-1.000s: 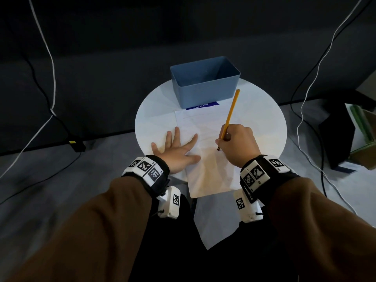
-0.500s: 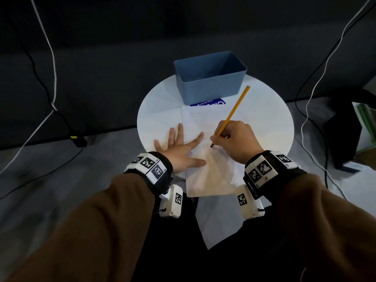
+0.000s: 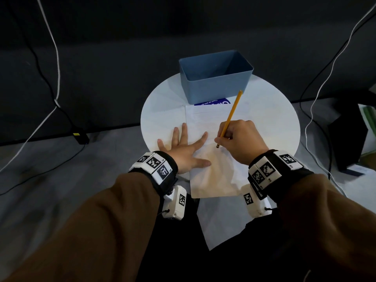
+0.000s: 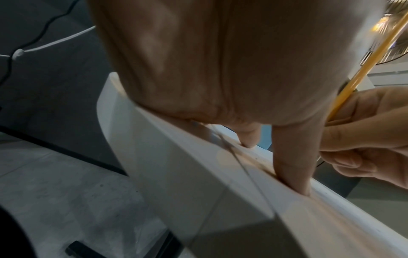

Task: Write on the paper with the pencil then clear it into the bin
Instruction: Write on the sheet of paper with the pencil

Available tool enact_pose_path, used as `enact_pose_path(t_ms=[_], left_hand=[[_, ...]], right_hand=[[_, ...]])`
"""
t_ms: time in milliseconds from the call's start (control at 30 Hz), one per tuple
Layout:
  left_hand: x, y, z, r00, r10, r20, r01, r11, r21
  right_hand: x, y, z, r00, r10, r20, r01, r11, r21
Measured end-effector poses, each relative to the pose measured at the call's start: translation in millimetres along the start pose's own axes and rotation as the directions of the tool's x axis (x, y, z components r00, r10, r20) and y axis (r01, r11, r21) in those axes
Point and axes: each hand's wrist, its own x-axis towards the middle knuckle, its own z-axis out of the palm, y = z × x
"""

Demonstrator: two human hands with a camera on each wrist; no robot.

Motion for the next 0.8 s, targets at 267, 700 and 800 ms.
enact_pose_path(t_ms=[267,700,800], left_hand=[[-0.2,2.4,-0.5,1.000,-0.015,0.004,0.015,1.000,-0.002],[-0.3,1.4,-0.2,1.000,-0.007,-0.009,0.007,1.000,-0.018],[1.6,1.2,1.4,1.000,-0.014,-0.015,0.014,1.000,0.001]], right_hand=[[1.9,-2.1,4.9,0.999,-0.033,0.009,0.033,0.999,-0.016],[1.7,2.4,-0.4,1.000,0.004,-0.017,-0.004,1.000,-0.021],[-1.9,-5.3,7.1,0.998,-0.049,0.028,0.049,0.998,0.032]])
